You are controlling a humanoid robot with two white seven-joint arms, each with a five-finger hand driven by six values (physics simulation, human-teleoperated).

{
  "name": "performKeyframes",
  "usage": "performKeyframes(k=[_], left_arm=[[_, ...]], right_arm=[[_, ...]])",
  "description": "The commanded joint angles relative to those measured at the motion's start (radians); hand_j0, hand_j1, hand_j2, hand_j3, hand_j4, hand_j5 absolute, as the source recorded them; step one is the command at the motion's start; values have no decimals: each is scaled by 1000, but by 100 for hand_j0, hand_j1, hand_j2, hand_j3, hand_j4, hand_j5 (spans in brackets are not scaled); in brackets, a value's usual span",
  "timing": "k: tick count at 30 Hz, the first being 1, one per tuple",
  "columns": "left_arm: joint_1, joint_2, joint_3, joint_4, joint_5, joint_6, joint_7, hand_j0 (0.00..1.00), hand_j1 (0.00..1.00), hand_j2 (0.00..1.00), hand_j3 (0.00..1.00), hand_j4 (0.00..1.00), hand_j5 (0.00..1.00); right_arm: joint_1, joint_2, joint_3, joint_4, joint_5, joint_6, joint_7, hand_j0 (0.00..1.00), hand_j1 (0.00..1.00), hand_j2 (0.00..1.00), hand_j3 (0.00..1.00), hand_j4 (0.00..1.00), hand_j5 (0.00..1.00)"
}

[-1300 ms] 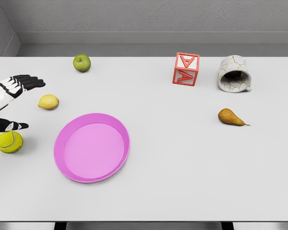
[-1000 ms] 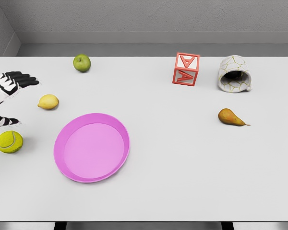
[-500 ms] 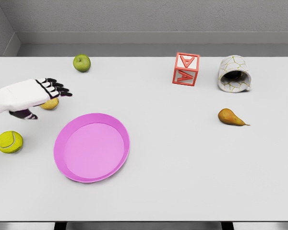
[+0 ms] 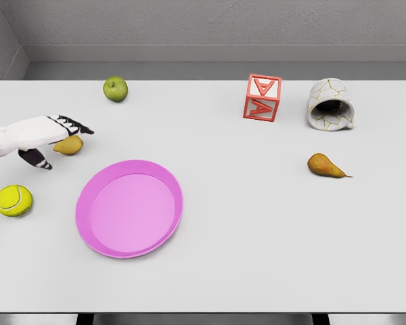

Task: Put the lemon on the plate with left arm

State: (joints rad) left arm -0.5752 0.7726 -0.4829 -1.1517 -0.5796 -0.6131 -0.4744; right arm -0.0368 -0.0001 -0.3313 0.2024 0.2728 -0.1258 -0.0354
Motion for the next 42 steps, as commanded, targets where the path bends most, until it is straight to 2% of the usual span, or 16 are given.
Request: performKeyframes(k=[1,5,7,31,33,34,42], left_arm=[[0,-1,-2,12,4,2,0,100,100,100,100,100,100],[-26,-18,-14,55,4,2,-1,100,100,100,100,100,100],[-84,-44,-82,121,9,2,-1,100,100,100,100,100,100],[-95,-52,-82,132,7,2,-1,100,100,100,100,100,100],[-95,-49,-83,132,9,2,-32,85,85,85,85,85,85],[-95,-49,-83,130,11,2,-35,82,82,82,82,82,82],[-97,-39,-77,133,24,2,-36,82,82,82,82,82,82]], right_arm=[[0,0,0,0,0,0,0,100,100,100,100,100,100],[0,0,0,0,-1,0,0,100,100,100,100,100,100],[0,0,0,0,0,0,0,100,100,100,100,100,100],[0,0,0,0,-1,0,0,100,100,100,100,100,100],[0,0,0,0,0,0,0,100,100,100,100,100,100],[0,0,0,0,0,0,0,100,100,100,100,100,100],[0,0,0,0,-1,0,0,100,100,100,100,100,100]])
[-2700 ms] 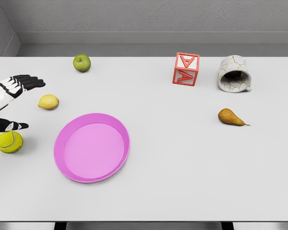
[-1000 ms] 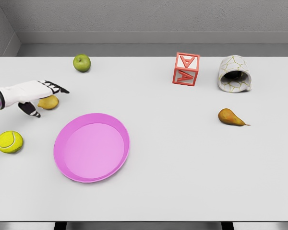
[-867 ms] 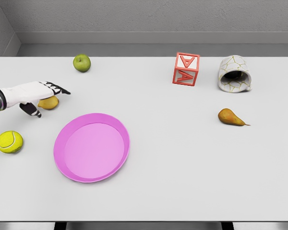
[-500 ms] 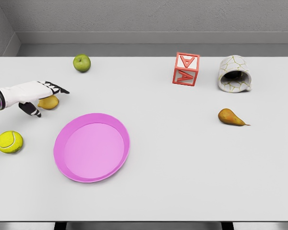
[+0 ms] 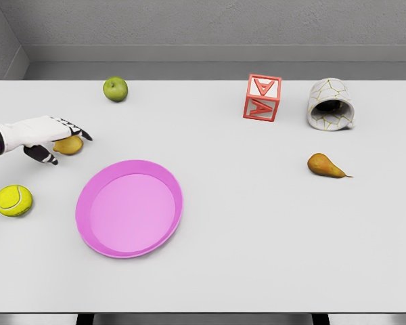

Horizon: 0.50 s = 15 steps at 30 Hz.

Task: Put the lemon on the plate with left arm

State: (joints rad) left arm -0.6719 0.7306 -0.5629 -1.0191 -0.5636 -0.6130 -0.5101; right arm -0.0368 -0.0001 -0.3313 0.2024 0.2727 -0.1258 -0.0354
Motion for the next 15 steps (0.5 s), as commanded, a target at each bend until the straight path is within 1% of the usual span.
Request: performKeyframes(k=[1,6,11,15], left_arm=[[0,3,5,1,8,2,-1,82,82,82,82,82,82],[-12,4,6,4,19,2,1,82,82,82,82,82,82],[-11,3,-3,4,11,2,1,75,75,75,75,75,75],[-12,3,-5,8,8,2,-1,74,74,74,74,74,74]], right_arm=[[0,0,0,0,0,0,0,100,100,100,100,100,100],[0,0,0,0,0,0,0,100,100,100,100,100,100],[0,0,0,0,-1,0,0,100,100,100,100,100,100],[0,0,0,0,0,0,0,100,100,100,100,100,100]])
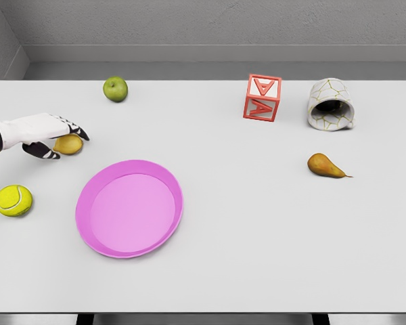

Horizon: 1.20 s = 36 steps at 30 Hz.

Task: Put the lemon on the plate with left arm

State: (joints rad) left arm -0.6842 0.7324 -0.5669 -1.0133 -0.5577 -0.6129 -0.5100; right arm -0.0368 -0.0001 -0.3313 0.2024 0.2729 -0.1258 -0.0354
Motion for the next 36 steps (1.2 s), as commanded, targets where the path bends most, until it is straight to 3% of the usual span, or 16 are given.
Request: performKeyframes(k=[1,10,27,30,34,36], left_arm=[[0,1,-1,4,2,2,1,74,74,74,74,74,74],[-2,-1,-19,2,-10,2,-2,61,61,61,61,61,61],[-3,1,-1,-10,28,2,-5,54,54,54,54,54,54],[-2,-1,45,-10,52,2,-7,53,53,53,53,53,53],[17,4,42,-146,53,2,-7,52,52,52,52,52,52],[18,5,42,-174,84,2,-7,52,52,52,52,52,52]], right_arm=[[0,0,0,0,0,0,0,100,100,100,100,100,100],[0,0,0,0,-1,0,0,100,100,100,100,100,100],[0,0,0,0,-1,0,0,100,100,100,100,100,100],[0,0,0,0,0,0,0,100,100,100,100,100,100],[0,0,0,0,0,0,0,100,100,100,100,100,100],[0,0,0,0,-1,0,0,100,100,100,100,100,100]])
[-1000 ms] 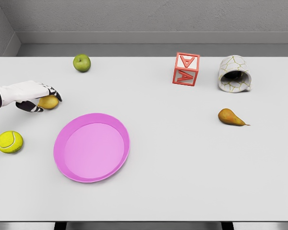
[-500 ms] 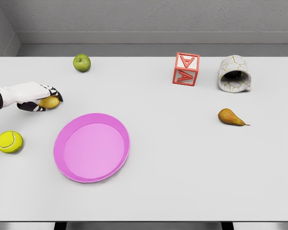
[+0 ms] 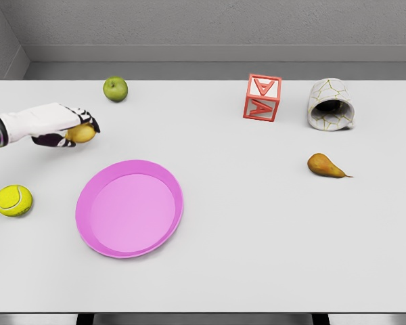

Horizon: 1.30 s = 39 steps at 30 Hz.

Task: Put the lemon on the plate with left arm

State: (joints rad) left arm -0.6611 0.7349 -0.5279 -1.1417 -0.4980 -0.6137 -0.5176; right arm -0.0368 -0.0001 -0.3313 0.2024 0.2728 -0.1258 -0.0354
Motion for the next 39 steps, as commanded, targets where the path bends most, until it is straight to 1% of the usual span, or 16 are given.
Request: performKeyframes(k=[1,3,6,13,20,22,24,25,26,27,29,31,33,34,36,39], left_arm=[[0,6,5,-47,41,3,-1,52,52,52,52,52,52],[2,20,5,-73,55,3,-1,52,52,52,52,52,52],[26,29,3,-147,64,3,-1,52,52,52,52,52,52],[104,66,6,-323,78,3,-1,51,51,51,51,51,51],[149,77,9,-438,79,3,-2,51,51,51,51,51,51],[187,90,11,-495,79,3,-2,51,51,51,51,51,51],[193,93,9,-510,79,3,-2,51,51,51,51,51,51],[212,96,11,-518,79,3,-12,51,51,51,51,51,51],[215,93,8,-524,87,3,-12,80,80,80,80,80,80],[215,93,14,-524,104,3,-12,100,100,100,100,100,100],[225,97,69,-510,121,3,-12,100,100,100,100,100,100],[235,98,135,-441,121,3,-10,100,100,100,100,100,100],[271,98,227,-366,121,3,-12,100,100,100,100,100,100],[276,98,253,-340,121,3,-12,100,100,100,100,100,100],[276,98,272,-283,118,3,-25,100,100,100,100,100,100],[299,98,273,-262,124,3,-39,100,100,100,100,100,100]], right_arm=[[0,0,0,0,-1,0,0,100,100,100,100,100,100],[0,0,0,0,0,0,0,100,100,100,100,100,100],[0,0,0,0,0,0,0,100,100,100,100,100,100],[0,0,0,0,0,0,0,100,100,100,100,100,100],[0,0,0,0,0,0,0,100,100,100,100,100,100],[0,0,0,0,0,0,0,100,100,100,100,100,100],[0,0,0,0,0,0,0,100,100,100,100,100,100],[0,0,0,0,0,0,0,100,100,100,100,100,100],[0,0,0,0,0,0,0,100,100,100,100,100,100],[0,0,0,0,0,0,0,100,100,100,100,100,100],[0,0,0,0,0,0,0,100,100,100,100,100,100],[0,0,0,0,0,0,0,100,100,100,100,100,100],[0,0,0,0,0,0,0,100,100,100,100,100,100],[0,0,0,0,0,0,0,100,100,100,100,100,100],[0,0,0,0,0,0,0,100,100,100,100,100,100],[0,0,0,0,0,0,0,100,100,100,100,100,100]])
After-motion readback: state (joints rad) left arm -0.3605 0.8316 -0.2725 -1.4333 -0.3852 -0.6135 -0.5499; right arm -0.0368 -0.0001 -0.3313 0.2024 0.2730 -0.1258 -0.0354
